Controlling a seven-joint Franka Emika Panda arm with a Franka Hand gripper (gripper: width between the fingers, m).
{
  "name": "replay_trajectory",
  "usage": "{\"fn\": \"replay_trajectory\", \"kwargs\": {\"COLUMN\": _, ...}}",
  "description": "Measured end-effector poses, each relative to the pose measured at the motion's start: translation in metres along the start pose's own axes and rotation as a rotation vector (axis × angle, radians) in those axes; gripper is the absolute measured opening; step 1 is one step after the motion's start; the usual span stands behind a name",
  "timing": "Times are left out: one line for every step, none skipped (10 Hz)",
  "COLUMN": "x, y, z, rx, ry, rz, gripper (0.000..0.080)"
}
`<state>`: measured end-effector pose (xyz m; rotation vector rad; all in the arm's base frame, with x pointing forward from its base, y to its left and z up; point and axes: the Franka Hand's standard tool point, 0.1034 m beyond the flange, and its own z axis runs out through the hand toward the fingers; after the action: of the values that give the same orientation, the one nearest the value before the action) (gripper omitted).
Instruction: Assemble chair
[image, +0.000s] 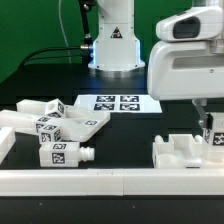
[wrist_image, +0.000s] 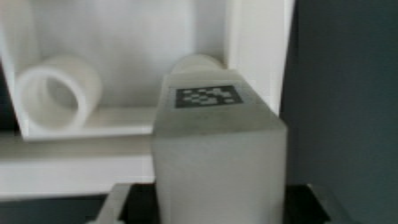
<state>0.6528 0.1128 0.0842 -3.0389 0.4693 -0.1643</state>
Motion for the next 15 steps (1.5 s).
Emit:
{"fn": "replay_trajectory", "kwargs": {"x": 0.0, "y": 0.002, "z": 0.0, "rx": 0.007, "ry": -0.006, "rz": 0.194, "gripper": 0.0282}}
{"fn": "replay_trajectory", "kwargs": {"x": 0.003, "y": 0.005, "z": 0.0, "rx": 0.025, "ry": -0.019, "rz": 0.374, "gripper": 0.0282}}
{"fn": "replay_trajectory", "kwargs": {"x": 0.007, "y": 0.007, "z": 0.0, "rx": 0.06, "ry": -0.029, "rz": 0.477, "gripper": 0.0284}}
{"fn": "replay_trajectory", "kwargs": {"x": 0.008, "y": 0.008, "z": 0.0, "rx": 0.063, "ry": -0.039, "rz": 0.558, "gripper": 0.0284}}
{"fn": "replay_trajectory", "kwargs": {"x": 0.006, "y": 0.006, "z": 0.001, "rx": 0.053, "ry": -0.047, "rz": 0.651, "gripper": 0.0284}}
{"fn": "replay_trajectory", "kwargs": {"x": 0.006, "y": 0.006, "z": 0.001, "rx": 0.048, "ry": -0.048, "rz": 0.69, "gripper": 0.0284}}
{"fn": "replay_trajectory", "kwargs": {"x": 0.006, "y": 0.007, "z": 0.001, "rx": 0.048, "ry": -0.049, "rz": 0.69, "gripper": 0.0284}}
{"fn": "replay_trajectory", "kwargs": {"x": 0.005, "y": 0.005, "z": 0.001, "rx": 0.045, "ry": -0.045, "rz": 0.647, "gripper": 0.0284}}
{"fn": "replay_trajectory", "kwargs": {"x": 0.003, "y": 0.001, "z": 0.001, "rx": 0.031, "ry": -0.034, "rz": 0.486, "gripper": 0.0472}}
{"fn": "replay_trajectory", "kwargs": {"x": 0.002, "y": -0.002, "z": -0.001, "rx": 0.027, "ry": -0.048, "rz": 0.344, "gripper": 0.0587}}
{"fn": "replay_trajectory", "kwargs": {"x": 0.002, "y": -0.005, "z": -0.003, "rx": 0.018, "ry": -0.052, "rz": 0.185, "gripper": 0.0587}}
{"fn": "replay_trajectory", "kwargs": {"x": 0.002, "y": -0.004, "z": -0.002, "rx": 0.021, "ry": -0.051, "rz": 0.13, "gripper": 0.064}}
{"fn": "replay_trajectory", "kwargs": {"x": 0.002, "y": -0.004, "z": -0.002, "rx": 0.022, "ry": -0.051, "rz": 0.083, "gripper": 0.0647}}
{"fn": "replay_trajectory", "kwargs": {"x": 0.002, "y": -0.003, "z": -0.002, "rx": 0.024, "ry": -0.05, "rz": -0.001, "gripper": 0.0647}}
{"fn": "replay_trajectory", "kwargs": {"x": 0.001, "y": -0.002, "z": -0.001, "rx": 0.016, "ry": -0.048, "rz": -0.17, "gripper": 0.0649}}
